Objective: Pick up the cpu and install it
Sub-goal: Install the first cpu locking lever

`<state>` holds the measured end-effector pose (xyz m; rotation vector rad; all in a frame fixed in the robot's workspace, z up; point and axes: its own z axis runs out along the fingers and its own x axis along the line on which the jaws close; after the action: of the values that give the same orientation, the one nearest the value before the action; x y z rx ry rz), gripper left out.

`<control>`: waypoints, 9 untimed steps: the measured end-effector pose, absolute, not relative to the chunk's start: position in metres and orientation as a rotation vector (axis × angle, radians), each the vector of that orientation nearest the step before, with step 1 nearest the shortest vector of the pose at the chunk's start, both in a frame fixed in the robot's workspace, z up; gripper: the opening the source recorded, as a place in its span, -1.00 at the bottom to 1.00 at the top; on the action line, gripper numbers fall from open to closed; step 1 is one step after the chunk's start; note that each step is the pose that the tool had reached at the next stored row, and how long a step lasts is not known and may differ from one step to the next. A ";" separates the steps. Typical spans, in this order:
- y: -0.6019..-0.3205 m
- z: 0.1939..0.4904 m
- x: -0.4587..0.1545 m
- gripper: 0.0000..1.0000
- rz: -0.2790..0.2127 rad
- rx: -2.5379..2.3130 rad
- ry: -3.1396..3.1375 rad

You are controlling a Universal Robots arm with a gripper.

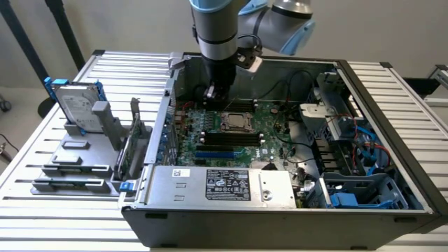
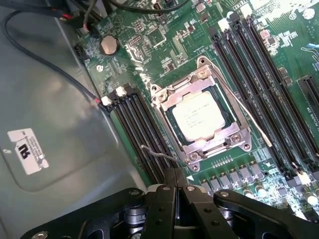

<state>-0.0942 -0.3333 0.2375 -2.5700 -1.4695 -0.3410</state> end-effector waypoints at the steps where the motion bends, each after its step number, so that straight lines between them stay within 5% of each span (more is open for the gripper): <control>1: -0.333 0.236 -0.094 -0.79 -0.343 -2.581 -1.453; 9: -0.333 0.229 -0.093 -0.79 -0.348 -2.614 -1.401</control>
<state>-0.0931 -0.3332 0.2287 -2.6143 -1.4008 -0.3475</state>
